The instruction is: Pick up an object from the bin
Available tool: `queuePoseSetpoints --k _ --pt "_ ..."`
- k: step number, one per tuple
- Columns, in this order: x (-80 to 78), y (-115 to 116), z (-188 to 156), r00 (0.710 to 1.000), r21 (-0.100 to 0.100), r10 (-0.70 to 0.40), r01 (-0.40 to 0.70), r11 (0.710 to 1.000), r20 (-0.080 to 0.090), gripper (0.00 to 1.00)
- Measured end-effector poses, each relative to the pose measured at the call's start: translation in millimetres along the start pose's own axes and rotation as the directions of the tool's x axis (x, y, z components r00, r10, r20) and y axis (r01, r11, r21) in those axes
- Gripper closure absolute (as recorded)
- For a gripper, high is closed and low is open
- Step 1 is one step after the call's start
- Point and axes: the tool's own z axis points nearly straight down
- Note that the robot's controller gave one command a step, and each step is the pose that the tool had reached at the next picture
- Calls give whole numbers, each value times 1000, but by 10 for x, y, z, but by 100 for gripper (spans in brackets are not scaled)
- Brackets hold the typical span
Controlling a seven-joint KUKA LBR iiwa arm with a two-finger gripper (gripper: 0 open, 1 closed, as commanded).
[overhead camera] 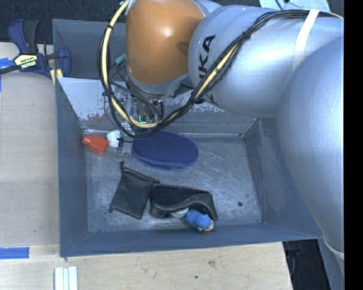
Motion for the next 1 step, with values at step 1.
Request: queuePoseSetpoints --k 1 --pt "362 -604 1012 988 2 154 -154 988 -1 0"
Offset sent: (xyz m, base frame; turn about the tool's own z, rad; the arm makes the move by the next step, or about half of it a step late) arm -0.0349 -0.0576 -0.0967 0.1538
